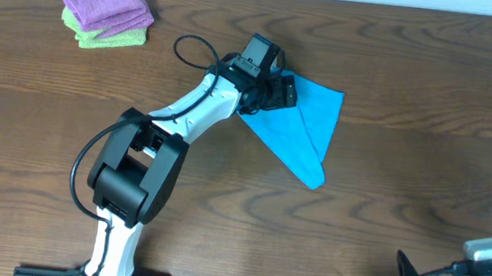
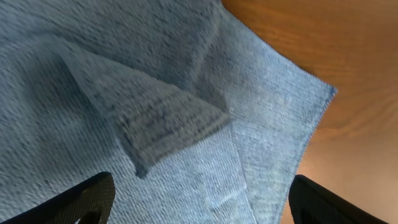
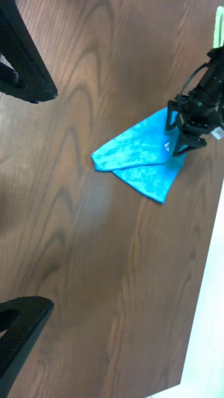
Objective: Fold the cloth
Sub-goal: 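Reach the left gripper to the cloth's upper corner and grasp it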
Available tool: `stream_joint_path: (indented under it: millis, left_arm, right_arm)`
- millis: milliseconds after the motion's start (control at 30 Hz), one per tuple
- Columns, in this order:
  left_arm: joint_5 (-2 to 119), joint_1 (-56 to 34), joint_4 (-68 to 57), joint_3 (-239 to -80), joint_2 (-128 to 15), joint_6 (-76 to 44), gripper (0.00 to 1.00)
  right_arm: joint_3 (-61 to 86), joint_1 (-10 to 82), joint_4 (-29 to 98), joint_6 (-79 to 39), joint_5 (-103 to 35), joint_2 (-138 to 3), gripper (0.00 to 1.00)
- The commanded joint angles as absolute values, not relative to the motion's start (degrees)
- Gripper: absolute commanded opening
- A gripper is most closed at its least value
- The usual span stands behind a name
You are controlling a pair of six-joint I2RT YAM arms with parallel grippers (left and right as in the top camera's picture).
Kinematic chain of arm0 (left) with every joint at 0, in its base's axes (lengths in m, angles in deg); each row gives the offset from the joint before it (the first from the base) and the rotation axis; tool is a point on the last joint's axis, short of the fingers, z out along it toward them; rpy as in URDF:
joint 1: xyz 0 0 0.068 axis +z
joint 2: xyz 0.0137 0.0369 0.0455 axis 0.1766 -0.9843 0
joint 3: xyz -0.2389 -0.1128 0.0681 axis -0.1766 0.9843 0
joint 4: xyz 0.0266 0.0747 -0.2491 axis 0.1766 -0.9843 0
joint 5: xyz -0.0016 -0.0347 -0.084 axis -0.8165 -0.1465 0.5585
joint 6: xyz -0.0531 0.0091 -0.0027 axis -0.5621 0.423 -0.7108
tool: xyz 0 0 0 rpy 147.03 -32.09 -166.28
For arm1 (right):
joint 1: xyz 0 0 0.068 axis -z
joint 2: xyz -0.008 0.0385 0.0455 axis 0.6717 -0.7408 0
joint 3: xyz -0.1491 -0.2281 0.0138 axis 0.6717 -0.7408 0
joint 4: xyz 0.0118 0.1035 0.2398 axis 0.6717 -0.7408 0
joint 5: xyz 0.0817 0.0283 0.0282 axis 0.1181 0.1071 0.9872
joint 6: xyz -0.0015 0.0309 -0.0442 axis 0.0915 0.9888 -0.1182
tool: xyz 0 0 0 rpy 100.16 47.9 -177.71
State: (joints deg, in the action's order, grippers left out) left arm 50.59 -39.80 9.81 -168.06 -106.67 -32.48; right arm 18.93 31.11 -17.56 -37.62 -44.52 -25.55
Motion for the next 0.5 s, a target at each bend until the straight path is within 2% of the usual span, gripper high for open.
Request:
stream_joint_path:
  millis: [0, 333, 467]
  left_arm:
    - [47.1, -39.4, 10.2, -169.4, -107.6, -31.6, 0.91]
    - [46.0, -39.4, 12.1, -169.4, -108.5, -31.9, 0.91]
    - [50.4, -39.4, 14.2, -169.4, -110.3, -33.0, 0.89]
  right_arm:
    - [18.7, 31.2, -17.1, -37.6, -44.9, -26.1, 0.99]
    - [18.7, 31.2, -17.1, -37.0, -44.9, -26.1, 0.99]
    - [18.7, 31.2, -17.1, -36.8, -44.9, -26.1, 0.99]
